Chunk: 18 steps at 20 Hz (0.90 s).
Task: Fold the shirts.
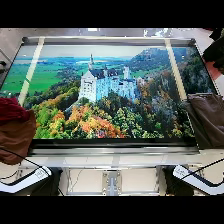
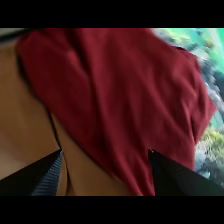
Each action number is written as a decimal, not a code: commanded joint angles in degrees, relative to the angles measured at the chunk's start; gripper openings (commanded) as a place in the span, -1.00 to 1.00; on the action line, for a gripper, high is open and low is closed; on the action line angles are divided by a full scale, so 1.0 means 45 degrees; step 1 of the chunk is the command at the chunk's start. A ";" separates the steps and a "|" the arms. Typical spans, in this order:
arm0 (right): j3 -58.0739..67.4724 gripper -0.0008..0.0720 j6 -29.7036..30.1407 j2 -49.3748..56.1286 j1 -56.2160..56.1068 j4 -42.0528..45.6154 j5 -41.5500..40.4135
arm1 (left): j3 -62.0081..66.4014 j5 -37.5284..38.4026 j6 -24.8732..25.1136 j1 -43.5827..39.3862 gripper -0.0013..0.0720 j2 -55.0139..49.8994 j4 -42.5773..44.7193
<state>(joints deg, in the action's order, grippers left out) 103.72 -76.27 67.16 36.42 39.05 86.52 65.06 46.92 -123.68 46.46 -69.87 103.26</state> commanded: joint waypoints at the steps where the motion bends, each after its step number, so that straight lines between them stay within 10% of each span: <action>1: 0.0005 -0.02 -0.0049 0.0000 -0.0010 -0.1341 -0.0243 | 0.0015 -0.0850 -0.0369 0.1914 0.69 -0.1166 -0.3385; 12: 0.0005 -0.05 -0.0267 0.0000 -0.1316 -0.3245 -0.1962 | 0.0019 -0.2982 0.0816 0.1787 0.61 -0.4517 -0.7329; 15: 0.0005 -0.06 -0.0257 0.0000 -0.2433 -0.2841 -0.3551 | 0.0019 -0.4065 0.2021 0.1729 -0.77 -0.4794 -0.8087; 18: 0.0005 -0.07 -0.0257 0.0000 -0.3381 -0.2142 -0.4658 | 0.0058 -0.4478 0.2837 0.1598 -0.93 -0.4779 -0.8121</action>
<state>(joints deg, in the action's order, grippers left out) 103.72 -77.43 67.16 25.10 26.83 71.53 65.17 30.20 -115.13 54.00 -90.83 68.93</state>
